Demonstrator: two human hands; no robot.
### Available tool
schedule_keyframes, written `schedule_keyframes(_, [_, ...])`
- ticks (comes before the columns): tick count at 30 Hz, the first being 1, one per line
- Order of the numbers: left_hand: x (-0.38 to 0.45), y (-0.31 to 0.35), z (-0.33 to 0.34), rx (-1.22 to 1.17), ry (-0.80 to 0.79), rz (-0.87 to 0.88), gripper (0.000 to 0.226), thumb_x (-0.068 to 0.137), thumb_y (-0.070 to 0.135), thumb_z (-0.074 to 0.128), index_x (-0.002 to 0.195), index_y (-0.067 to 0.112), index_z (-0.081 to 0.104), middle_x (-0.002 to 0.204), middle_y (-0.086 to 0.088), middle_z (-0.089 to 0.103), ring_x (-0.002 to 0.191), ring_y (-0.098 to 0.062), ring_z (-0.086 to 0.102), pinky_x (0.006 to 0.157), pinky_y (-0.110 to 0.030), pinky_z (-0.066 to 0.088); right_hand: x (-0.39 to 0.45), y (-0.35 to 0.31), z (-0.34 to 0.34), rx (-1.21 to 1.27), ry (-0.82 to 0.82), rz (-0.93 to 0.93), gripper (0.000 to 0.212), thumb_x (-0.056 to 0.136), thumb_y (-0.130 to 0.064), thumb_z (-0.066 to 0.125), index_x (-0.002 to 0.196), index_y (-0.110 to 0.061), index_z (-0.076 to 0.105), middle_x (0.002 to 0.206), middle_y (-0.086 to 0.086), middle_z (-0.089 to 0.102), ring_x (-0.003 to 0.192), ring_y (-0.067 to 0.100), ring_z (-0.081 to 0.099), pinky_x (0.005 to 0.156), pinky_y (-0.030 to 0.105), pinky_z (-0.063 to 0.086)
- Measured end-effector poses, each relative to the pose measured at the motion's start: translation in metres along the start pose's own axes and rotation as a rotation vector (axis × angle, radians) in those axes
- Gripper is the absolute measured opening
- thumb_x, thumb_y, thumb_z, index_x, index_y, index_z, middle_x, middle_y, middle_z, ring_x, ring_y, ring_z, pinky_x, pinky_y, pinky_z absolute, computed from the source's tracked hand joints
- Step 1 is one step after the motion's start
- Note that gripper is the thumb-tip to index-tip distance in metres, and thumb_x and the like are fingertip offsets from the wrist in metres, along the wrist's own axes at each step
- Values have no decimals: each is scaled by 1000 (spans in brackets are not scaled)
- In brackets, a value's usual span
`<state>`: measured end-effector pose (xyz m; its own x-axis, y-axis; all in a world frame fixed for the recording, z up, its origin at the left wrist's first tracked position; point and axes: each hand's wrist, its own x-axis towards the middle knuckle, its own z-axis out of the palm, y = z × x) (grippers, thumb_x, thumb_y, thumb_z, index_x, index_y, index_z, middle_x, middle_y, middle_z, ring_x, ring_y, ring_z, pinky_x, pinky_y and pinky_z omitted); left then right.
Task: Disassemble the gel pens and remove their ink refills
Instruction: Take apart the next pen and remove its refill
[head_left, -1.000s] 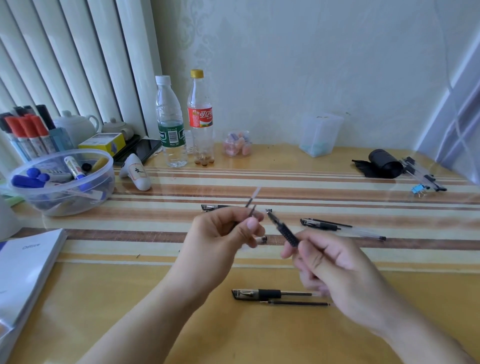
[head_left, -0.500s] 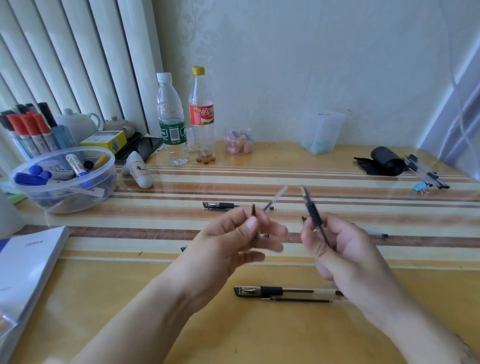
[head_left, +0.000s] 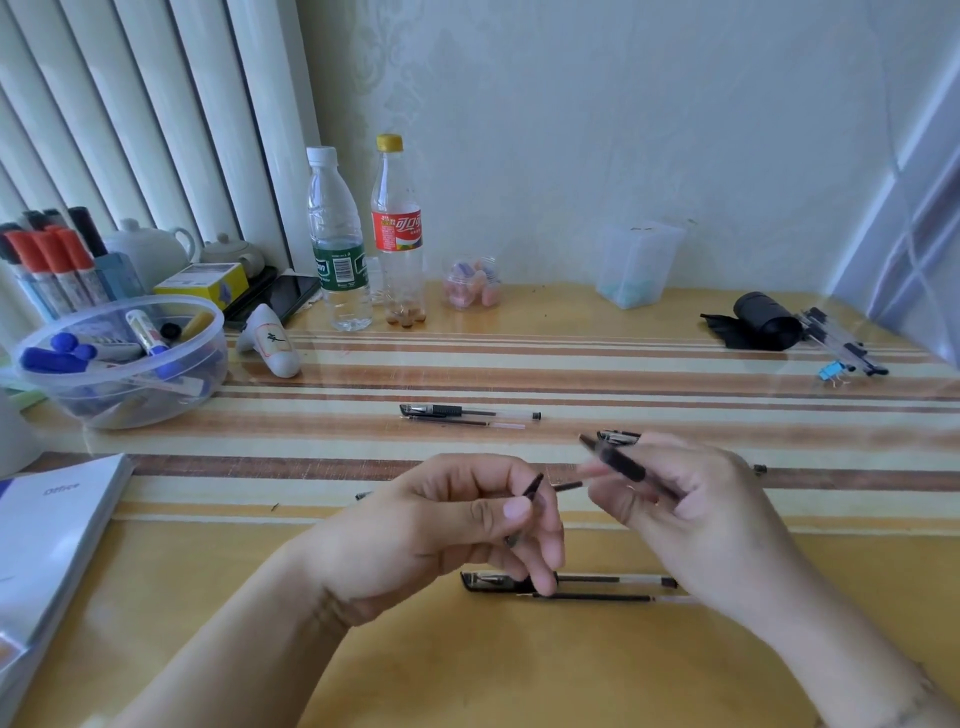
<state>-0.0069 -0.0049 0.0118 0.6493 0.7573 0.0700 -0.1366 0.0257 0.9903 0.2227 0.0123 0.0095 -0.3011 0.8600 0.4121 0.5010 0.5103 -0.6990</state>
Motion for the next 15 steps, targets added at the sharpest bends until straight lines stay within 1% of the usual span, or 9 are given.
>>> schedule_keyframes(3, [-3, 2, -6, -6, 23, 18, 15, 91, 25, 59, 95, 11, 63, 115, -14, 66, 93, -32, 65, 83, -38, 48, 3, 4, -11, -48, -12, -41, 17, 83, -51, 63, 76, -40, 73, 71, -3, 57, 54, 12, 48, 46, 18, 33])
schedule_keyframes(5, [-6, 6, -14, -51, 132, 70, 15, 92, 25, 58, 93, 11, 63, 130, -16, 60, 104, -34, 63, 85, -39, 47, 6, 10, -25, -38, 58, 19, 24, 80, -55, 62, 75, -35, 75, 72, -1, 58, 54, 16, 50, 45, 26, 38])
schedule_keyframes(6, [-6, 7, -19, -104, 215, 110, 15, 93, 23, 54, 90, 10, 62, 131, -16, 60, 105, -34, 63, 85, -40, 48, 7, 13, -30, -40, 100, 54, 30, 78, -58, 62, 75, -31, 75, 72, 2, 59, 57, 20, 52, 49, 32, 41])
schedule_keyframes(8, [-3, 5, -23, -241, 357, 194, 18, 94, 18, 43, 89, 10, 58, 117, -16, 65, 94, -30, 65, 81, -37, 51, 7, 14, -29, 11, 139, 132, 36, 78, -61, 61, 78, -27, 75, 73, 9, 65, 66, 30, 59, 61, 34, 50])
schedule_keyframes(10, [4, 0, -15, -291, 410, 212, 16, 94, 17, 40, 89, 10, 53, 88, -11, 60, 73, -23, 58, 71, -32, 50, 6, 10, -15, 138, 95, 201, 30, 81, -53, 60, 79, -28, 76, 67, 16, 63, 64, 30, 60, 73, 38, 52])
schedule_keyframes(11, [7, -4, -7, -265, 429, 196, 13, 93, 18, 40, 90, 9, 50, 78, -7, 52, 65, -20, 50, 67, -29, 45, 4, 4, -7, 195, 41, 216, 28, 82, -49, 59, 78, -27, 76, 59, 13, 53, 56, 24, 53, 69, 36, 48])
schedule_keyframes(12, [11, -8, 1, -231, 444, 178, 12, 91, 19, 42, 91, 10, 48, 72, -4, 42, 62, -18, 42, 64, -29, 38, 3, -2, 1, 248, -23, 220, 28, 84, -45, 57, 78, -25, 75, 56, 7, 45, 52, 15, 47, 65, 29, 44])
schedule_keyframes(14, [15, -12, 14, -206, 445, 159, 15, 89, 24, 48, 94, 10, 49, 70, -1, 31, 64, -18, 29, 64, -30, 29, 0, -13, 12, 361, -158, 213, 29, 85, -38, 56, 75, -17, 73, 56, 3, 42, 45, 3, 40, 56, 11, 39])
schedule_keyframes(15, [17, -12, 19, -202, 445, 168, 20, 89, 28, 52, 97, 9, 51, 70, 0, 31, 65, -18, 27, 64, -30, 28, 0, -17, 15, 412, -218, 217, 30, 86, -35, 55, 73, -13, 71, 56, 5, 43, 42, 1, 39, 50, 8, 39])
